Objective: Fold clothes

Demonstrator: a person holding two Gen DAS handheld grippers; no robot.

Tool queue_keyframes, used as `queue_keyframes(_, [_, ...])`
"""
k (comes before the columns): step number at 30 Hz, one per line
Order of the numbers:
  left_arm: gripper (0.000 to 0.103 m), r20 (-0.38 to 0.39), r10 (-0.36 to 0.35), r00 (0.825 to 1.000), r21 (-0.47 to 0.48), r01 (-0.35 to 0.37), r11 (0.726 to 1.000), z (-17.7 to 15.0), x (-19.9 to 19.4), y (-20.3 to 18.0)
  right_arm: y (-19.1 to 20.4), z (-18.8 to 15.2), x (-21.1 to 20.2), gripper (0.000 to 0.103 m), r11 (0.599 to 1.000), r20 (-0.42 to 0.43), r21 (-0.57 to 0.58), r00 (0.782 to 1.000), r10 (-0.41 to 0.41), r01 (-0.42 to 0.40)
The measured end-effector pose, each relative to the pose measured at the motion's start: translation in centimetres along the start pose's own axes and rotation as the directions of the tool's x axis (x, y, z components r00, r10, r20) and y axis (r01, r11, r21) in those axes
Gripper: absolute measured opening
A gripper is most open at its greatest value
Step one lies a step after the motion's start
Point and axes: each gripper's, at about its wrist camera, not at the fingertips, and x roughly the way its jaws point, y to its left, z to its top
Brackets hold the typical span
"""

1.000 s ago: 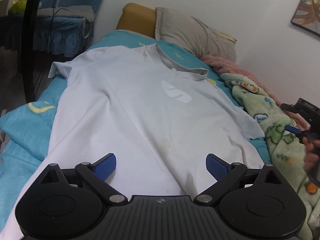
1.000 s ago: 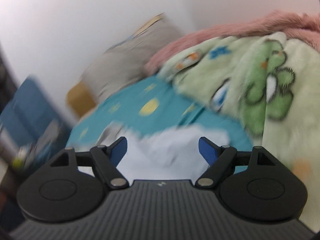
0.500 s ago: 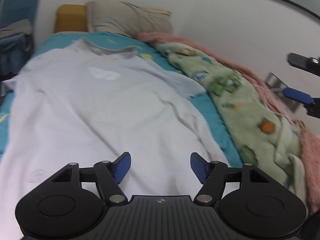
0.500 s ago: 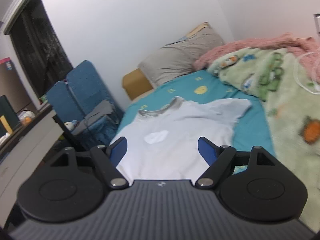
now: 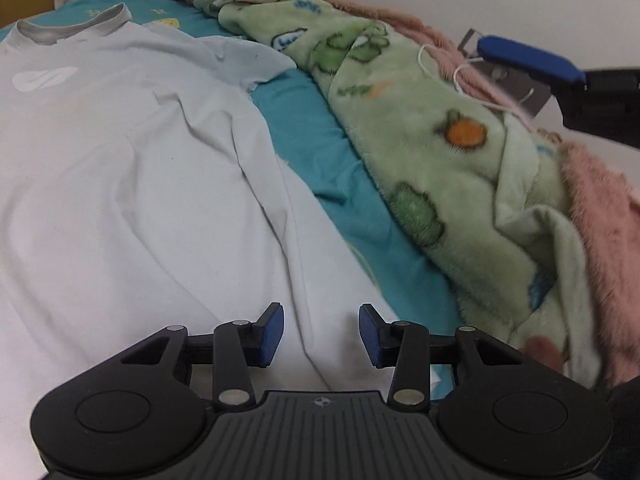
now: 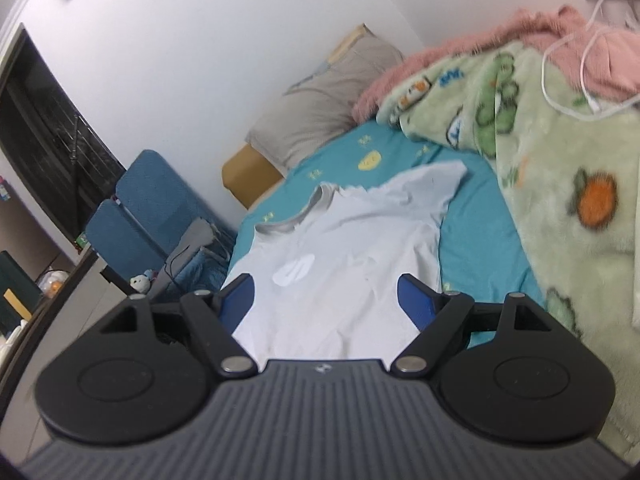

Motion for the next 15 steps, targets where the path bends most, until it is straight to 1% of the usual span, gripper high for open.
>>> queue_keyframes(1, [0.046,0.004,0.005,1.0,0.006,-0.005,1.0,-0.1,0.1,0.0,-0.1,0.0,0.2,0.082,1.0,-0.004,0.005,1.0,0.002,-0.002])
queue_keyframes(3, [0.05,0.002,0.0,1.0,0.007,0.0,1.0,-0.1,-0.2,-0.1,-0.1,0.1,0.3,0.082,1.0,-0.007,0.008,1.0,0.012,-0.012])
queue_keyframes(5, [0.053,-0.002,0.0,1.0,0.028,0.001,1.0,-0.3,-0.2,-0.6,-0.3,0.2,0.4,0.082,1.0,-0.005,0.016,1.0,0.025,-0.024])
queue_keyframes(7, [0.053,-0.008,-0.003,1.0,0.046,0.004,0.999,-0.5,-0.2,-1.2,-0.5,0.3,0.4,0.082,0.999,-0.004,0.03,1.0,0.03,-0.03])
queue_keyframes(9, [0.052,-0.023,-0.031,0.999,0.034,0.032,0.999,-0.6,-0.1,-1.6,-0.8,0.3,0.4,0.082,0.998,-0.005,0.048,1.0,0.031,-0.031])
queue_keyframes(10, [0.049,-0.033,-0.047,0.998,0.027,0.048,0.998,-0.7,-0.1,-1.8,-1.0,0.4,0.3,0.082,0.998,-0.004,0.058,1.0,0.031,-0.03])
queue_keyframes(11, [0.041,-0.042,-0.056,0.998,0.023,0.057,0.998,-0.7,0.0,-1.9,-1.2,0.4,0.3,0.082,0.997,-0.004,0.067,1.0,0.03,-0.03])
queue_keyframes(12, [0.029,-0.049,-0.062,0.997,0.018,0.063,0.998,-0.6,0.1,-2.0,-1.3,0.4,0.3,0.082,0.997,-0.003,0.076,1.0,0.03,-0.03])
queue_keyframes(13, [0.021,-0.054,-0.059,0.997,0.013,0.059,0.998,-0.5,0.2,-2.1,-1.5,0.5,0.2,0.082,0.996,-0.002,0.083,1.0,0.031,-0.031])
queue_keyframes(14, [0.006,-0.057,-0.06,0.997,0.004,0.061,0.998,-0.4,0.2,-2.2,-1.6,0.5,0.2,0.082,0.996,0.001,0.088,1.0,0.03,-0.03])
queue_keyframes(15, [0.004,-0.055,-0.074,0.996,-0.013,0.074,0.997,-0.3,0.2,-2.2,-1.6,0.5,0.1,0.082,0.995,0.004,0.093,1.0,0.028,-0.029])
